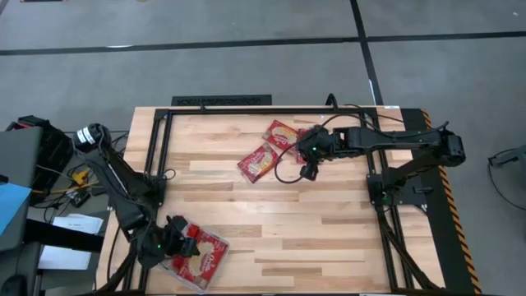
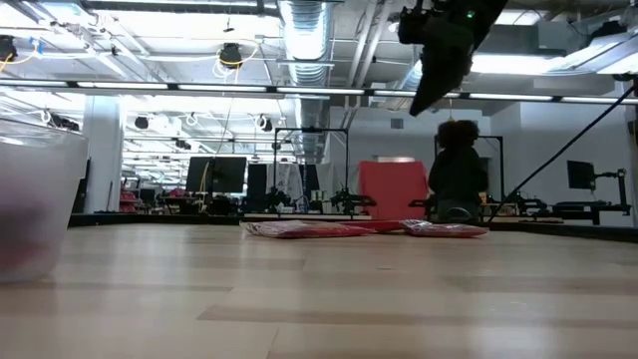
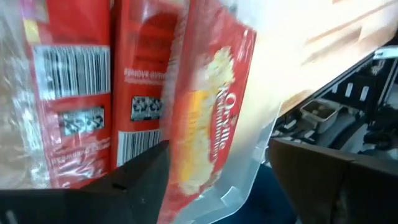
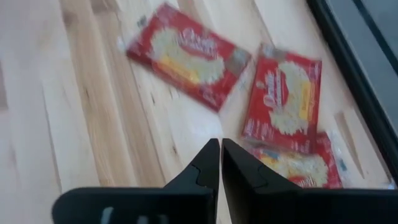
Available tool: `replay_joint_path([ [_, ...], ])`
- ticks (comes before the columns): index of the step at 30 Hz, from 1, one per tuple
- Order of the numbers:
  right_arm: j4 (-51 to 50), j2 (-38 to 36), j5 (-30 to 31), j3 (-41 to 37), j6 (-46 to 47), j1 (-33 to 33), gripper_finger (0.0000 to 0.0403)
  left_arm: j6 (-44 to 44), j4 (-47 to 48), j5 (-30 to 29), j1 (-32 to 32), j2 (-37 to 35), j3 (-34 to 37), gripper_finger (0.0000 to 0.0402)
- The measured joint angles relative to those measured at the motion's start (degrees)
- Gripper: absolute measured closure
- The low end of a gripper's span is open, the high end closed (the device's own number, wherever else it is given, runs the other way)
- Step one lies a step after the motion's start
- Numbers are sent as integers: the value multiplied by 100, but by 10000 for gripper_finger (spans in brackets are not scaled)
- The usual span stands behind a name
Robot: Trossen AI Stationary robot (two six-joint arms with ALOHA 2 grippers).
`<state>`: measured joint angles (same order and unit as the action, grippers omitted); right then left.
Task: Sort popcorn bags into baskets
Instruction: Put the red popcorn bag into the transparent bin
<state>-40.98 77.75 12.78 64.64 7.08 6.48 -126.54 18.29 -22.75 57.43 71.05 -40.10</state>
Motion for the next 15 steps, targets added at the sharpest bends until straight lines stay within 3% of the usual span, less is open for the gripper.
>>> replay_joint_path([
  [9, 1386, 832, -576, 2, -145, -29, 383, 475, 560, -186, -650, -1129, 0, 131],
  [15, 2521, 1879, -668, 0, -315, -5, 386, 1327, 1075, -1003, -1443, -1942, 0, 131],
])
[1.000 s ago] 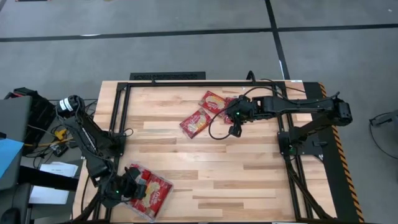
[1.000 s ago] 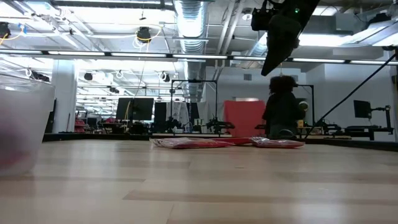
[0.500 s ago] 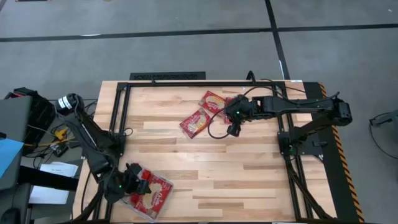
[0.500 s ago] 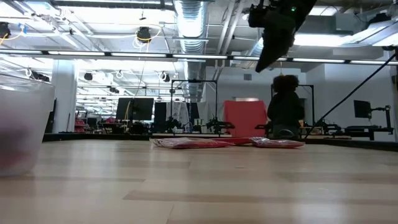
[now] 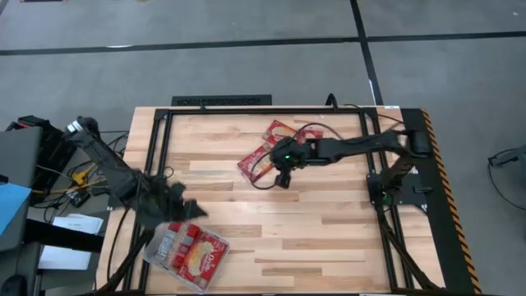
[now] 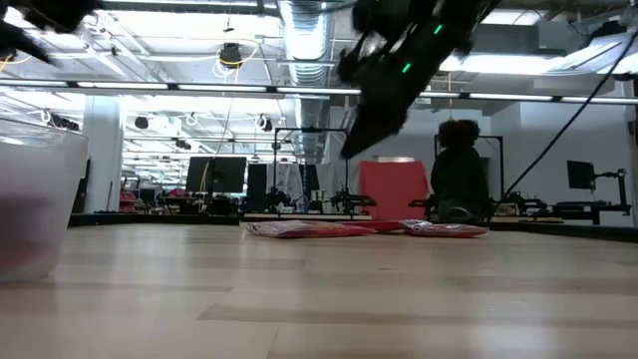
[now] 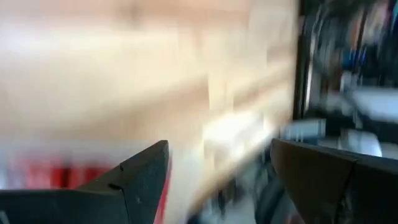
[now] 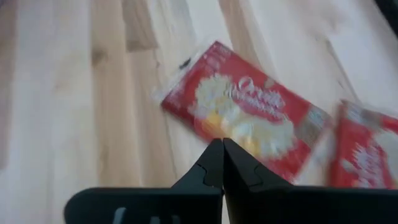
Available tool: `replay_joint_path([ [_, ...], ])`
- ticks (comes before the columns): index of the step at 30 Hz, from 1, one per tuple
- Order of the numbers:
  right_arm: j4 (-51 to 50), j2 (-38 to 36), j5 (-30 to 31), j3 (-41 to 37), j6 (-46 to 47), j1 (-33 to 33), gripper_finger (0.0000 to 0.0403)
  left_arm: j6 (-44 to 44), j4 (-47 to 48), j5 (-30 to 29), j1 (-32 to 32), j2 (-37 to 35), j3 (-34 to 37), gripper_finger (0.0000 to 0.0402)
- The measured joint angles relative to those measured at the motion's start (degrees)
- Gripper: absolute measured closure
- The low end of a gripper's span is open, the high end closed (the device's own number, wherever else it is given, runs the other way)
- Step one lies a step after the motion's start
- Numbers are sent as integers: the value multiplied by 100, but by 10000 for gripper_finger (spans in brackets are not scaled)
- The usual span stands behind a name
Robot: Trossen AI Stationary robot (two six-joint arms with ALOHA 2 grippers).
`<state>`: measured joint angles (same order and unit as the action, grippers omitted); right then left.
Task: Sort popcorn bags into baskets
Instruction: Put the red popcorn bag into the transparent bin
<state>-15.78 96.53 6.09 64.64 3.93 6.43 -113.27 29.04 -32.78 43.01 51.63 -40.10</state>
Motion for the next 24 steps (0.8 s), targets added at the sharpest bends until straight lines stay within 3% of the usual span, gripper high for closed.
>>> replay_joint_path([
  [4, 489, 719, -173, 0, 10, 140, 385, 878, 544, -301, -1022, -361, 0, 137],
  [8, 528, 1148, -171, 0, 9, 270, 388, 2416, 590, 136, -2342, -527, 0, 138],
  [12, 656, 1343, -167, 0, 8, 393, 387, 3938, 243, 1068, -3793, -438, 4, 138],
  [16, 756, 1379, -170, 0, 12, 479, 382, 5187, -825, 2301, -5157, -103, 221, 138],
  [24, 753, 1379, -185, 0, 50, 482, 388, 6256, -2673, 4177, -7003, 1619, 567, 138],
])
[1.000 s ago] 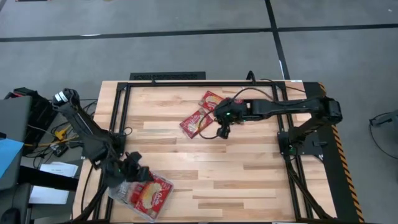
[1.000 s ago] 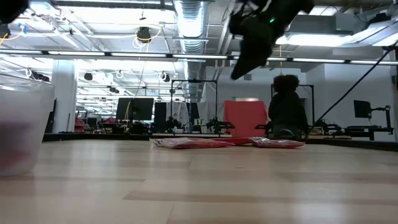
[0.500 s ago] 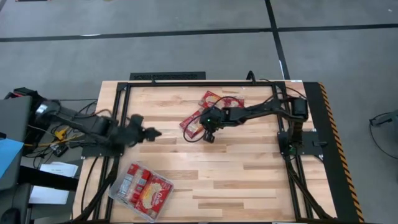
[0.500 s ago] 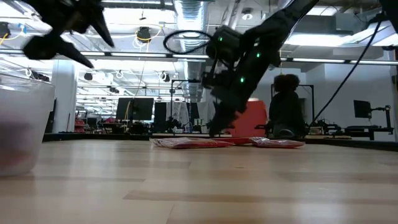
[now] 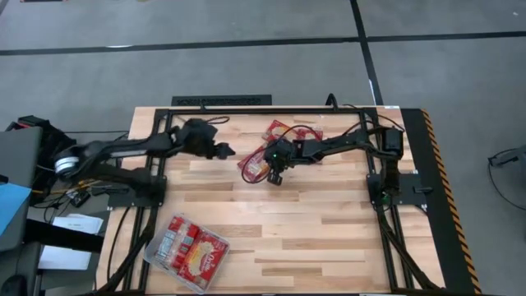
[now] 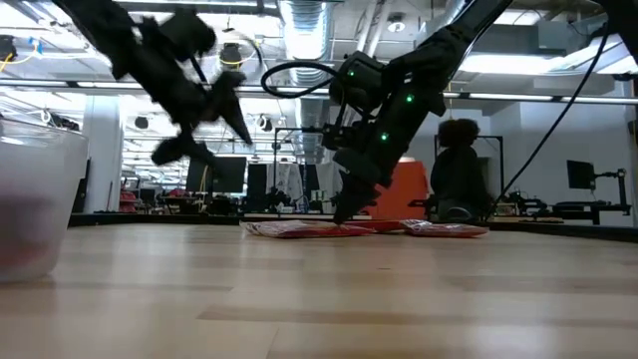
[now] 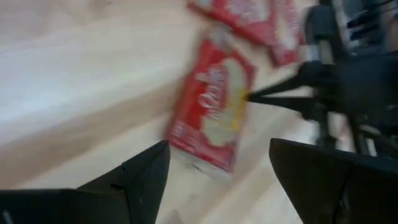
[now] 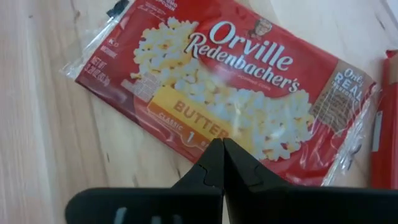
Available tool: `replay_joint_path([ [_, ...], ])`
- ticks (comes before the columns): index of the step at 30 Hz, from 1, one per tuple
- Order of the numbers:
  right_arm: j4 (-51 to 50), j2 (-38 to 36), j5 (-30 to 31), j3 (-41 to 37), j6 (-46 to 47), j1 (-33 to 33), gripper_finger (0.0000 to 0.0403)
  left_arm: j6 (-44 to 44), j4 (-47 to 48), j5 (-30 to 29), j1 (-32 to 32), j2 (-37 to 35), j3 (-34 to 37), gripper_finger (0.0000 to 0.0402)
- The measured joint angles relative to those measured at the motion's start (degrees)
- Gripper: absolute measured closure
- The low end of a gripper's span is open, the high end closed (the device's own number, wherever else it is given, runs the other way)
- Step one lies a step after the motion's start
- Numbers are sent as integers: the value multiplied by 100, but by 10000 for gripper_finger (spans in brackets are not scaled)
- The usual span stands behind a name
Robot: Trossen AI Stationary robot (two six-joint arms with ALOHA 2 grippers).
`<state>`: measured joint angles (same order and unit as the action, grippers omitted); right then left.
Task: Sort popcorn bags into baskets
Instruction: Put the red popcorn bag into the transparent bin
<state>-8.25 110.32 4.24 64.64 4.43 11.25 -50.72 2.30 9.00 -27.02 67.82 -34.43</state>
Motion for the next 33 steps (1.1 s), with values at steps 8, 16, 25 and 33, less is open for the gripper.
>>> replay_joint_path([
  [8, 0, 0, -21, 0, 52, -192, 379, -34, -1472, 447, -505, 2016, 0, 138],
  [16, 228, 72, -23, 0, 43, -232, 390, -223, -2431, 1515, -420, 3354, -429, 139],
  [25, 924, 72, 5, 2, -45, -7, 385, -81, -2391, 1727, -335, 3529, -648, 139],
  [33, 350, -321, -281, 20, -300, 10, 387, 110, -2303, 1756, -119, 3533, -650, 139],
])
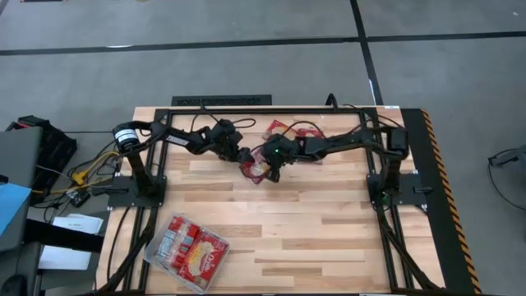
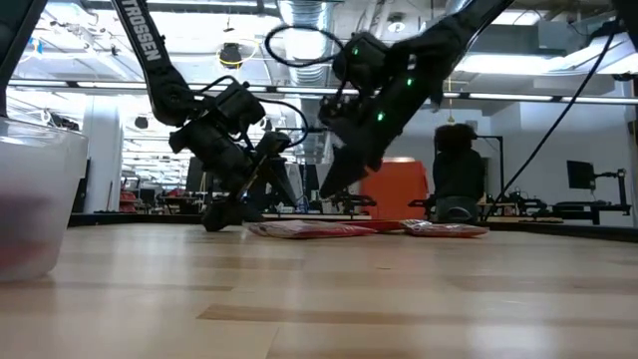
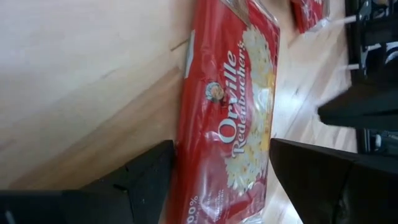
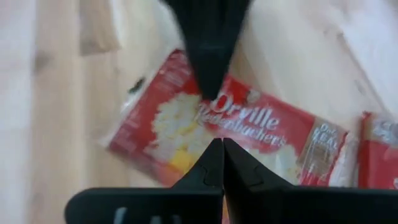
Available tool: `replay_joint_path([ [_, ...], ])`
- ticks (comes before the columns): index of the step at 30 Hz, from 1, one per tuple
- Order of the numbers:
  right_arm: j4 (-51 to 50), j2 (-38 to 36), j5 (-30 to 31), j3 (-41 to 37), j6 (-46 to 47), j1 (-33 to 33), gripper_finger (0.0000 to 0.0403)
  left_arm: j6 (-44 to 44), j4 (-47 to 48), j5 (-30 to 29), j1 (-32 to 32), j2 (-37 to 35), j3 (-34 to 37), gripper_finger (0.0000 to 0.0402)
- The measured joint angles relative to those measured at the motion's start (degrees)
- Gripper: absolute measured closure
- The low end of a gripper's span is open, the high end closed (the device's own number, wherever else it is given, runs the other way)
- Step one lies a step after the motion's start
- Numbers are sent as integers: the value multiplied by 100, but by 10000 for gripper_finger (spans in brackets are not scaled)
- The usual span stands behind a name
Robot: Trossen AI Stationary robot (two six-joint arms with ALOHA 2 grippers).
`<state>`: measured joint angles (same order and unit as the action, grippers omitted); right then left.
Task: Sort popcorn bags into baskets
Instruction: Put the red popcorn bag into the transparent bin
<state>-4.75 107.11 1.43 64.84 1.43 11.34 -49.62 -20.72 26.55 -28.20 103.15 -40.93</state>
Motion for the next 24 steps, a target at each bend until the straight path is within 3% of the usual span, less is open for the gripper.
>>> replay_joint_path([
  [5, -799, 50, 0, -29, -33, -213, 384, 15, 2, -79, 50, 4, 2, 139],
  [17, -17, 934, -28, 141, -68, -277, 377, -45, -30, -155, 158, 11, 11, 139],
  [24, -9, 1022, -78, 425, -282, -183, 386, -37, -29, -128, 181, 13, 9, 147],
])
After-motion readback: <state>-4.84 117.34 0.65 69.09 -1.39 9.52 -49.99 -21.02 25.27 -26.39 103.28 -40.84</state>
